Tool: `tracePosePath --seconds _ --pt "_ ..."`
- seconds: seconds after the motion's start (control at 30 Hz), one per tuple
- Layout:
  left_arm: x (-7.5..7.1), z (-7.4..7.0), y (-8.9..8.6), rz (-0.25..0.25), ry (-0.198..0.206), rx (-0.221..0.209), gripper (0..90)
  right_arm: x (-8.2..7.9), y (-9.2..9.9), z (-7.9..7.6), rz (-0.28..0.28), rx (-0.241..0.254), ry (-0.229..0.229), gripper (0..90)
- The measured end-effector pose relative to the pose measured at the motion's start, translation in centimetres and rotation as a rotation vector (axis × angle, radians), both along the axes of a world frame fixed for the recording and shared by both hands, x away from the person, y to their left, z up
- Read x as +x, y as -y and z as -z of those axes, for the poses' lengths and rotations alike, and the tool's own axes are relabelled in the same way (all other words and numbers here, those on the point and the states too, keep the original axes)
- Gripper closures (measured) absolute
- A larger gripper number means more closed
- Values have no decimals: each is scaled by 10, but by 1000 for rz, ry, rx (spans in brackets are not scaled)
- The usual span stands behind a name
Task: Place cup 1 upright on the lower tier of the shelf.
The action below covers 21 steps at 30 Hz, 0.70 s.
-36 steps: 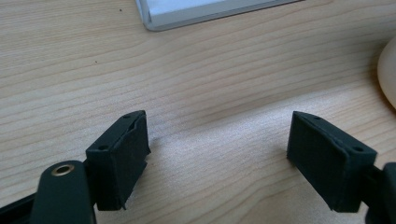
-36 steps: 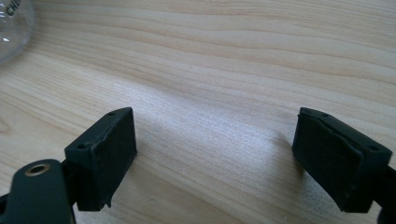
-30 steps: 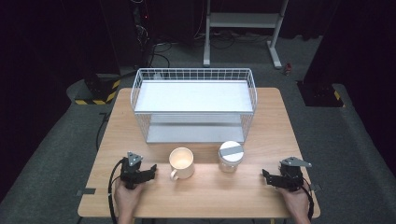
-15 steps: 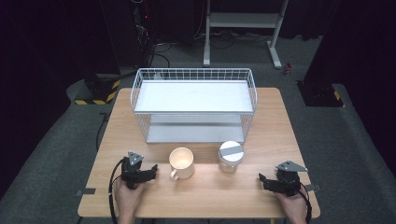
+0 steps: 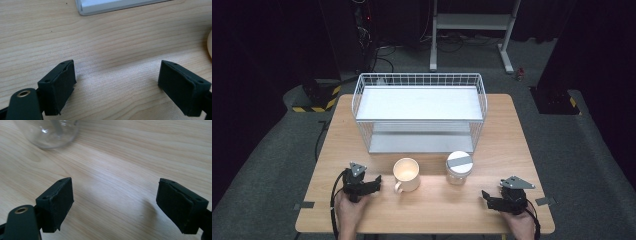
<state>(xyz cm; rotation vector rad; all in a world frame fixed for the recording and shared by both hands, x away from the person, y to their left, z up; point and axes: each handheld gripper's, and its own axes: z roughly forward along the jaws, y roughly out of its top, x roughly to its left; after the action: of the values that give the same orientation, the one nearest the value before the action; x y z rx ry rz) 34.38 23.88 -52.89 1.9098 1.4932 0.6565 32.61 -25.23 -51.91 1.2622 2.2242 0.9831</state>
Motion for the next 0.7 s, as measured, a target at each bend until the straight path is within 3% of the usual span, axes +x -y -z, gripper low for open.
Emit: tracePosePath --seconds 0.7 --pt "0 0 0 0 0 0 146 4 -39 -3 -114 18 3 141"
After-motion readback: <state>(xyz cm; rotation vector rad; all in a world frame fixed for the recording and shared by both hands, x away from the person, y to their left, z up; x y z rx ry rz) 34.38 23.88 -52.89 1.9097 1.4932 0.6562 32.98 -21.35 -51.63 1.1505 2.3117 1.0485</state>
